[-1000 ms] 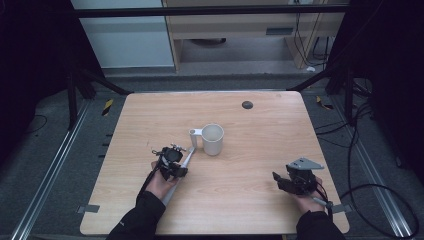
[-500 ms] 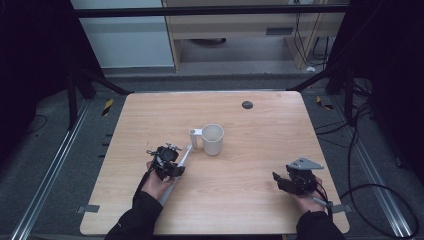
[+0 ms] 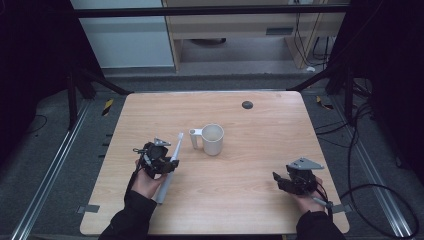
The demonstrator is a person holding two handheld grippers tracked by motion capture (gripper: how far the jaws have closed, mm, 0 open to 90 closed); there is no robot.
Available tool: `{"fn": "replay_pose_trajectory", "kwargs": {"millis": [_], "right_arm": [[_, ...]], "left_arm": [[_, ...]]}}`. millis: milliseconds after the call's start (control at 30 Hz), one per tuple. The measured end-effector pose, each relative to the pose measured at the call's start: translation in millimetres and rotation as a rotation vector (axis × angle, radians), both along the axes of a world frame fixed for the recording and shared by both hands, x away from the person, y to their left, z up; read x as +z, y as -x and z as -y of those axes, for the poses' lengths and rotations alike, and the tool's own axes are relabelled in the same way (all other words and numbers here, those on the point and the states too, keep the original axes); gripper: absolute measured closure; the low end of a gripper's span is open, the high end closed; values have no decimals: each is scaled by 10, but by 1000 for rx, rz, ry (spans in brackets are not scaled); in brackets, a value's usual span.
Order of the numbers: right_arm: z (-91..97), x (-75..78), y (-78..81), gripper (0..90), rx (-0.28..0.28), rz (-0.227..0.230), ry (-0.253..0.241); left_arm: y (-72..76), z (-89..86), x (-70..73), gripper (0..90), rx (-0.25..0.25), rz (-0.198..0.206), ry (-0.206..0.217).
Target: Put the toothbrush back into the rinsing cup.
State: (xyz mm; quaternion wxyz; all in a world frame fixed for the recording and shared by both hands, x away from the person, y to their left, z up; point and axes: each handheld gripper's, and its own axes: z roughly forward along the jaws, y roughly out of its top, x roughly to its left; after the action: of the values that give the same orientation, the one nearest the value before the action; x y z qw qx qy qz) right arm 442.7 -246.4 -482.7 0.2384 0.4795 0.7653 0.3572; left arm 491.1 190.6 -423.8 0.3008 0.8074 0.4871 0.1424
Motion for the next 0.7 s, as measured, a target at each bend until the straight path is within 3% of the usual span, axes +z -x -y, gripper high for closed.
{"fn": "replay_pose_trajectory", "kwargs": {"millis": [700], "right_arm": [[-6,-3,2,402,-4,-1,0]], "left_arm": [[120,-115,332,672,16,164,87]]}}
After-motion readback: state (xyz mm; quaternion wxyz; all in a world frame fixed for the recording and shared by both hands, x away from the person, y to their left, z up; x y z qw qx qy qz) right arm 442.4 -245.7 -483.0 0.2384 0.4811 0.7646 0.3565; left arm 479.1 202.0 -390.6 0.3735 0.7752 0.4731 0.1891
